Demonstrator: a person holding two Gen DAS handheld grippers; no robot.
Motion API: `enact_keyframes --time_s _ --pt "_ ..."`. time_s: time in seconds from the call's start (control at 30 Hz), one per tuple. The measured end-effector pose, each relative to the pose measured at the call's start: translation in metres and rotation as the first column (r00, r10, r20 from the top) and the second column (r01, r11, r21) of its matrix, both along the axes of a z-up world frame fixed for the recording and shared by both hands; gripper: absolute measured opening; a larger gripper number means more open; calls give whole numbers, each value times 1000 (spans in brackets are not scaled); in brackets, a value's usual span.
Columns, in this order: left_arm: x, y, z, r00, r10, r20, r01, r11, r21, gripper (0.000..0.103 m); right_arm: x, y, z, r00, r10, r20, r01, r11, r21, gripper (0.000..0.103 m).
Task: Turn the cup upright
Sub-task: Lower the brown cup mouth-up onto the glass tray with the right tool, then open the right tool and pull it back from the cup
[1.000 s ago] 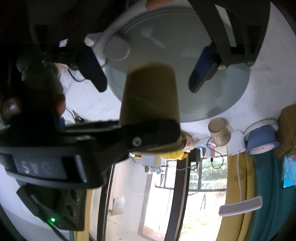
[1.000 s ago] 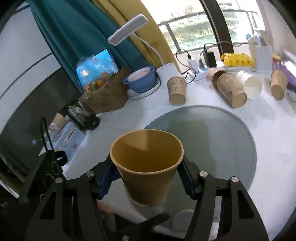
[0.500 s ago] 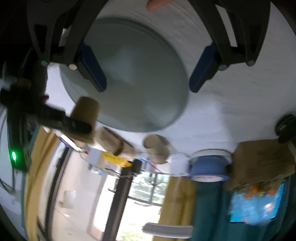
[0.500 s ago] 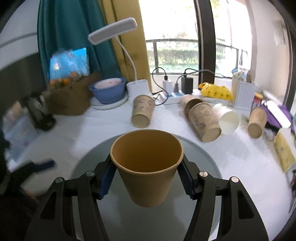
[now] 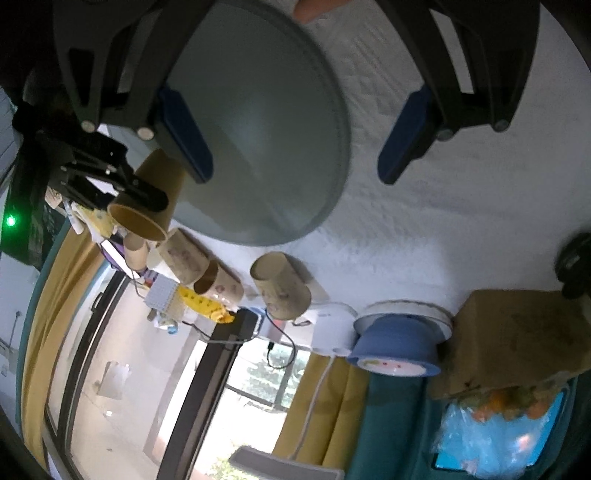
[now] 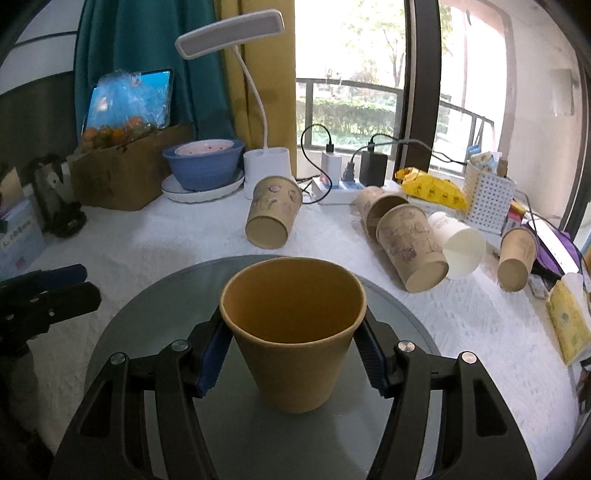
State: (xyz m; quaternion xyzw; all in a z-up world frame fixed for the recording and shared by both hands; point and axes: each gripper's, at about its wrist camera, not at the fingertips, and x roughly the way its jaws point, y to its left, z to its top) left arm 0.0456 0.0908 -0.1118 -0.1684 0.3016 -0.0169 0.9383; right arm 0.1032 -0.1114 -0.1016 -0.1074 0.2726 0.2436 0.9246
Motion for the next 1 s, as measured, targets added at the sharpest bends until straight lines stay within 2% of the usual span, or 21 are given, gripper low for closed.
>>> enact_keyframes --time_s 0.47,0.53,0.63,1.0 --pt "6 -6 -5 1000 -8 -20 8 1000 -5 92 -9 -5 -6 1000 -20 -5 20 999 -27 68" --pt "5 -7 -4 1000 -4 -20 4 1000 -4 92 -11 -8 -6 1000 -21 -7 21 1000 -21 75" --pt "4 -8 -3 1000 -3 -16 3 1000 -1 92 -13 -11 -6 1000 -21 -6 21 1000 -15 79" --pt "-7 -19 15 1000 -13 25 12 1000 26 92 -32 -21 8 999 -26 34 26 1000 3 79"
